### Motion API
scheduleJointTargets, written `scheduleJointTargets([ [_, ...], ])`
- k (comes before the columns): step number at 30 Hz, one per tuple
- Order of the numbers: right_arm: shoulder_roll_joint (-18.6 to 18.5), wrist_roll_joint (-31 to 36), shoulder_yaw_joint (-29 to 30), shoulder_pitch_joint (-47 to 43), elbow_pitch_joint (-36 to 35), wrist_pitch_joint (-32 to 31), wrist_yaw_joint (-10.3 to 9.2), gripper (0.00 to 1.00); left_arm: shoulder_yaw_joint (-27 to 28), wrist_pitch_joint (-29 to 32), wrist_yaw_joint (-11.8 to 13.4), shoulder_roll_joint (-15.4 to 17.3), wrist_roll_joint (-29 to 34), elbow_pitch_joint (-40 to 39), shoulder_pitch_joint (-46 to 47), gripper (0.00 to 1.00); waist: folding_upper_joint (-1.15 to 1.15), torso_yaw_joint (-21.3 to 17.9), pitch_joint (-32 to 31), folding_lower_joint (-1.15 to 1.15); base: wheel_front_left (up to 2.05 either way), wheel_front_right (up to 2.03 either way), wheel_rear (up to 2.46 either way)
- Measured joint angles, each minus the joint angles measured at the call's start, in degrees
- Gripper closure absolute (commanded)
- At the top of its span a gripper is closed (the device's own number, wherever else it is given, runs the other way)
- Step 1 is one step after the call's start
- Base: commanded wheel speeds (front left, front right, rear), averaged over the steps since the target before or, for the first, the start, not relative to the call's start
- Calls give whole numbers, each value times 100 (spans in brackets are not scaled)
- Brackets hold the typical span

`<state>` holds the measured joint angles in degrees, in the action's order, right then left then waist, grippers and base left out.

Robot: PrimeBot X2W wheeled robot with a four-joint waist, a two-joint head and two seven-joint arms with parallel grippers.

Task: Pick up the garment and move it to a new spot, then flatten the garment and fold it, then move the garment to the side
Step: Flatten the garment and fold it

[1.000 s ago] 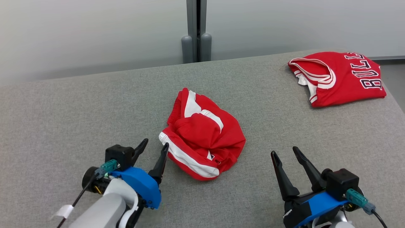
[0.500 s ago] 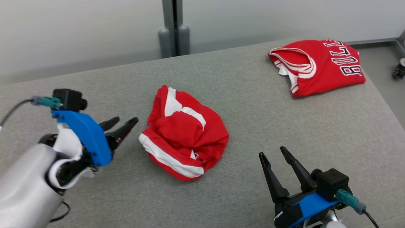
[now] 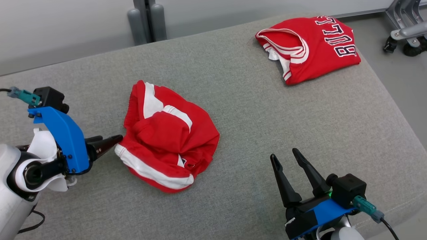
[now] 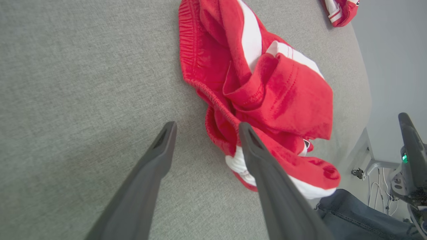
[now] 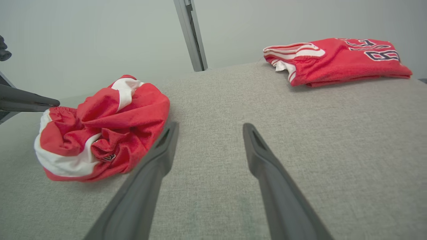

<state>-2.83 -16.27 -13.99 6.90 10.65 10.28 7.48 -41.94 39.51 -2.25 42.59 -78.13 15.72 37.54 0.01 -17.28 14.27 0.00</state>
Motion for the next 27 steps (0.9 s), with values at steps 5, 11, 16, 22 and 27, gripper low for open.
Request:
scheduleJointTargets([
  [5,0,-10,11,42,75,66,0,0,13,334,170,10,-310,-278,-83,0,0,-24,70,0,0,0,0],
  [11,0,-15,0,117,112,107,0,0,-43,720,378,33,-554,-591,-131,0,0,-31,115,0,0,0,0],
  [16,0,-31,-12,183,122,116,1,0,-115,759,271,54,-545,-740,-219,48,0,-55,173,0,0,0,0],
  [22,-1,-27,34,222,151,138,0,0,27,411,5,-59,-489,-755,-214,100,0,-39,220,0,0,0,0],
  [27,0,-21,68,229,196,142,0,0,379,-80,-140,-427,-708,-753,-136,100,0,25,157,0,0,0,0],
])
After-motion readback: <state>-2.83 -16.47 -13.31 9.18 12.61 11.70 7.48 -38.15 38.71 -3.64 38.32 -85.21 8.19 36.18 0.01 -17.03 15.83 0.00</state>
